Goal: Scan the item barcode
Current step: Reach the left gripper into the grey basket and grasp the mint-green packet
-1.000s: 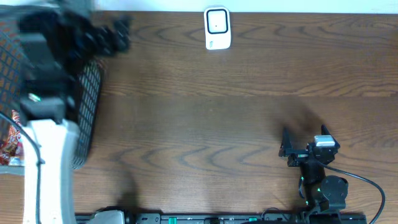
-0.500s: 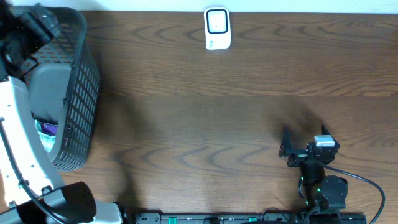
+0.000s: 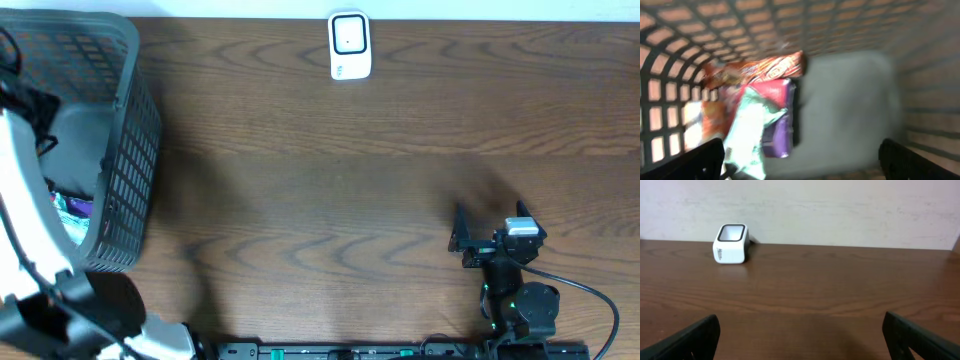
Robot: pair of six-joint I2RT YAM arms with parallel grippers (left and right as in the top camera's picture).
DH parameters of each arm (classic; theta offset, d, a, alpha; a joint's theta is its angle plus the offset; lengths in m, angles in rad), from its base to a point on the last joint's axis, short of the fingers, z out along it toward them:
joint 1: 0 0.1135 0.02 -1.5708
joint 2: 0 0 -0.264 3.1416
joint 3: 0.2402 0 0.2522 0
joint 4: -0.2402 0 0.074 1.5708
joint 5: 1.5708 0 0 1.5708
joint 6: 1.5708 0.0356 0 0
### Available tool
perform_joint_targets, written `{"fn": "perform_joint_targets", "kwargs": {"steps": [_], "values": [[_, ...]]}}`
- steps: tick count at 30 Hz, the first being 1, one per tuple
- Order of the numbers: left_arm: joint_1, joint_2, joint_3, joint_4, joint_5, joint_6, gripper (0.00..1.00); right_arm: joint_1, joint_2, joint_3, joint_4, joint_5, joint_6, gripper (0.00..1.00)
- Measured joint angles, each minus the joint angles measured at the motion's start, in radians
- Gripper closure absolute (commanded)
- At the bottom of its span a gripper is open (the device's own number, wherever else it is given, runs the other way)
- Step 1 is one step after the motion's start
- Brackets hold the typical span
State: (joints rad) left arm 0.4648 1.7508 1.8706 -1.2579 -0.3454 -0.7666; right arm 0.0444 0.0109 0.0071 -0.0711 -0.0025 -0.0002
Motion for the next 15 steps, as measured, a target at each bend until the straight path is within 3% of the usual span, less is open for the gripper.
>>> {"fn": "perform_joint_targets", "kwargs": {"steps": [15], "values": [[0.005, 0.277, -0.016, -0.213, -0.115, -0.180, 0.02, 0.000, 0.000, 0.000, 0.000, 0.000, 0.000, 0.01]]}}
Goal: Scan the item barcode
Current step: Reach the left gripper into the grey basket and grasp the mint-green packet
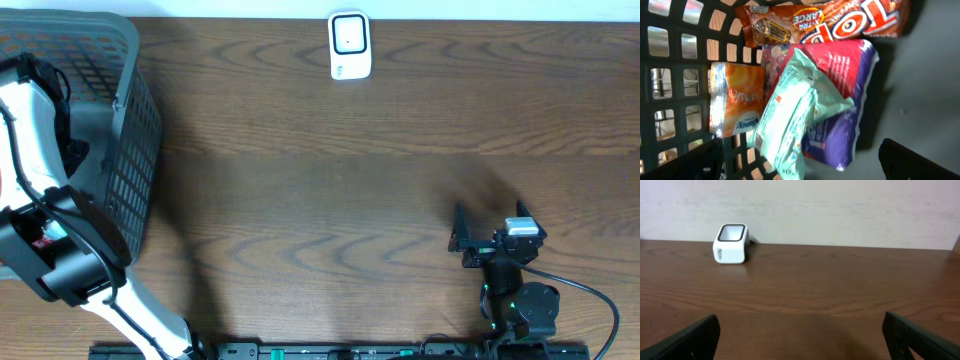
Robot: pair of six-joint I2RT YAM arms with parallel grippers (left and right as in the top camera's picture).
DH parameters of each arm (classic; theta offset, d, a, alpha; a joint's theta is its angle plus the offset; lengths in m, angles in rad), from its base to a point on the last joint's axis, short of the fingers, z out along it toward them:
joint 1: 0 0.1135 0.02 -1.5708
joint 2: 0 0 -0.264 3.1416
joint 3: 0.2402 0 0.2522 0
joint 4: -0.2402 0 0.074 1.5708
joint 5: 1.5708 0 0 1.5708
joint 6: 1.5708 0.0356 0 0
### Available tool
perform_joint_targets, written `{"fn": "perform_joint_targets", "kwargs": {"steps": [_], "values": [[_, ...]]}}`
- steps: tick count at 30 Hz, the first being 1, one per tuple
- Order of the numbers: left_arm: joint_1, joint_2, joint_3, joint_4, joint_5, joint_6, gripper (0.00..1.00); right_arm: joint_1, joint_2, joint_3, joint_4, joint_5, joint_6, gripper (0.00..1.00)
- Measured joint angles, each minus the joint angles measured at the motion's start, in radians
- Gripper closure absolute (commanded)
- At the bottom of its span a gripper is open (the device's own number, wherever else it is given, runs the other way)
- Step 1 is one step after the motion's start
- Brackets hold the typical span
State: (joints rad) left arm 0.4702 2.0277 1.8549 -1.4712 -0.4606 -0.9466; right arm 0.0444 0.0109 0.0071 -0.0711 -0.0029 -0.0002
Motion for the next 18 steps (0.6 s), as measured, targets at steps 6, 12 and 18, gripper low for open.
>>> {"fn": "perform_joint_targets", "kwargs": {"steps": [6, 12, 18], "values": [[0.019, 0.002, -0.072, 0.030, -0.018, -0.026, 0.02, 0.000, 0.000, 0.000, 0.000, 0.000, 0.000, 0.01], [0.039, 0.002, -0.179, 0.082, -0.023, -0.028, 0.02, 0.000, 0.000, 0.000, 0.000, 0.000, 0.000, 0.01], [0.039, 0.002, -0.271, 0.175, -0.024, -0.028, 0.03, 0.000, 0.000, 0.000, 0.000, 0.000, 0.000, 0.01]]}}
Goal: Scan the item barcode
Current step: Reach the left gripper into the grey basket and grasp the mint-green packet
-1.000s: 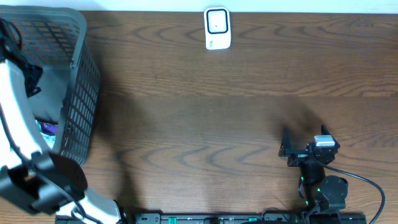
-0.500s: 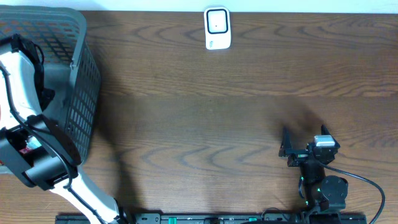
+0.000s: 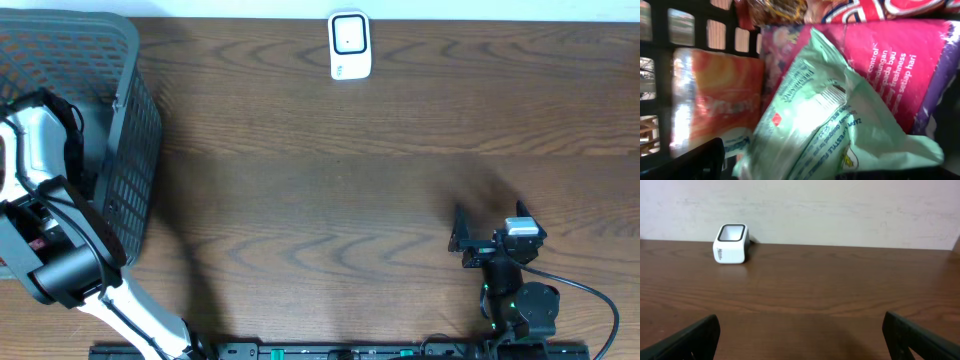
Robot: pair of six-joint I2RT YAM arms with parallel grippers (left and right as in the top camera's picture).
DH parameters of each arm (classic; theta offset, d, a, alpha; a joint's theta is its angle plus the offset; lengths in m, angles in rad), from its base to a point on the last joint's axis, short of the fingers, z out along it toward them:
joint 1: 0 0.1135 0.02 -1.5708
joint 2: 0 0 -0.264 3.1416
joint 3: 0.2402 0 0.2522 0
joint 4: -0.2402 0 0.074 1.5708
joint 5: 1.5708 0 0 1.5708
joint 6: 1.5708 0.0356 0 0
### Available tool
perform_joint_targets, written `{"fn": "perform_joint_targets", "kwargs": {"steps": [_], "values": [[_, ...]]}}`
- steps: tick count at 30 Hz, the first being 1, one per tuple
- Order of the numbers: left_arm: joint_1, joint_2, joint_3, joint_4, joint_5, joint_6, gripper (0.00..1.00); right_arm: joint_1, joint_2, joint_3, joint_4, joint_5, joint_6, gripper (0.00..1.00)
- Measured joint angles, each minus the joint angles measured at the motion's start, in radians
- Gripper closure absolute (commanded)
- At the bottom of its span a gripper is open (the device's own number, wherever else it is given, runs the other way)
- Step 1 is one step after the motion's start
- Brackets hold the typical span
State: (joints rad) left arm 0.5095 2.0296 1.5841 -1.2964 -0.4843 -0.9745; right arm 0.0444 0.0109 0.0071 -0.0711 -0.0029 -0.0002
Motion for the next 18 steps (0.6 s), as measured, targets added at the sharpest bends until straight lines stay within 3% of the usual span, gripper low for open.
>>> {"fn": "perform_joint_targets", "kwargs": {"steps": [11, 13, 14, 18], "values": [[0.000, -0.004, -0.034, 0.061, 0.026, 0.096, 0.66, 0.000, 0.000, 0.000, 0.000, 0.000, 0.000, 0.01], [0.002, -0.004, -0.032, 0.045, 0.026, 0.118, 0.87, 0.000, 0.000, 0.000, 0.000, 0.000, 0.000, 0.01], [0.003, -0.004, -0.029, 0.038, 0.028, 0.128, 0.92, 0.000, 0.000, 0.000, 0.000, 0.000, 0.000, 0.01], [0.005, -0.004, 0.014, 0.016, 0.054, 0.158, 0.92, 0.000, 0.000, 0.000, 0.000, 0.000, 0.000, 0.01]]}}
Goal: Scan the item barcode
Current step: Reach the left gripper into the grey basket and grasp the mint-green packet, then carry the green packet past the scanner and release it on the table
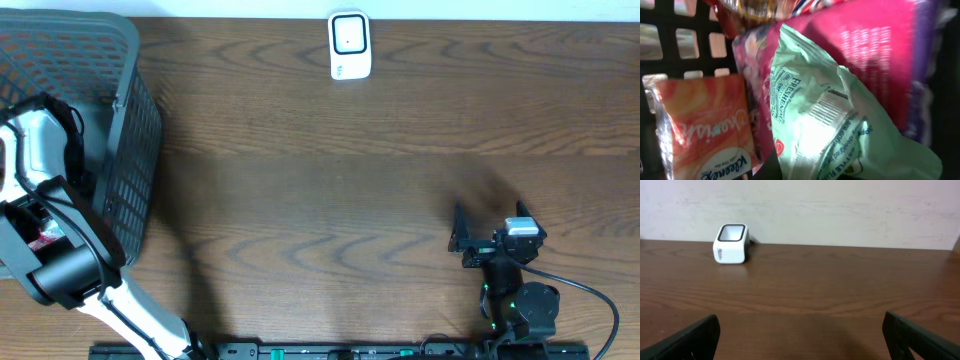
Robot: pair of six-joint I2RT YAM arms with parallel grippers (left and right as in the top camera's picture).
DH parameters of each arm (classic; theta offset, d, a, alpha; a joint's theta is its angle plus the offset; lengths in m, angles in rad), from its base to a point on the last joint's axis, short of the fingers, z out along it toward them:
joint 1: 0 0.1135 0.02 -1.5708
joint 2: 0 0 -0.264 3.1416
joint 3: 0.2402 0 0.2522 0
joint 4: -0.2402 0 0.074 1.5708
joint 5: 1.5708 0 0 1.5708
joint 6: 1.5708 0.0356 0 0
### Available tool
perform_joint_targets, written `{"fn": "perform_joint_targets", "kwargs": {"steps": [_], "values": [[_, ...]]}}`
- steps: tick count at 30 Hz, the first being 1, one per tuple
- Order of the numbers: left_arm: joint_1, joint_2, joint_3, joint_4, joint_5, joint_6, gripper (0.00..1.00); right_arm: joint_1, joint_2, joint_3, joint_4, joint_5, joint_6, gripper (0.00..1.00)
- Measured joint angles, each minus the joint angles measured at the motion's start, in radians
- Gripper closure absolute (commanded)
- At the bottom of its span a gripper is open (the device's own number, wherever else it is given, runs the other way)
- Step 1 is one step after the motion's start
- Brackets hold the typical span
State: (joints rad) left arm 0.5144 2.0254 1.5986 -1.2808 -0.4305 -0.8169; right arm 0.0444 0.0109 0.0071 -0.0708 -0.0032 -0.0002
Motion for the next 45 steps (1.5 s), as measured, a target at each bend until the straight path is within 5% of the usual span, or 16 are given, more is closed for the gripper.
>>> {"fn": "perform_joint_targets", "kwargs": {"steps": [14, 22, 29, 35, 45], "values": [[0.000, -0.335, 0.077, 0.096, 0.125, 0.010, 0.93, 0.000, 0.000, 0.000, 0.000, 0.000, 0.000, 0.01], [-0.063, -0.628, 0.089, 0.484, 0.583, 0.182, 0.92, 0.000, 0.000, 0.000, 0.000, 0.000, 0.000, 0.01], [-0.350, -0.752, 0.098, 0.698, 0.794, 0.356, 0.92, 0.000, 0.000, 0.000, 0.000, 0.000, 0.000, 0.01], [-0.604, -0.674, 0.089, 0.675, 0.829, 0.489, 0.92, 0.000, 0.000, 0.000, 0.000, 0.000, 0.000, 0.01], [-0.855, -0.257, 0.060, 0.641, 0.775, 0.554, 0.93, 0.000, 0.000, 0.000, 0.000, 0.000, 0.000, 0.01]]}}
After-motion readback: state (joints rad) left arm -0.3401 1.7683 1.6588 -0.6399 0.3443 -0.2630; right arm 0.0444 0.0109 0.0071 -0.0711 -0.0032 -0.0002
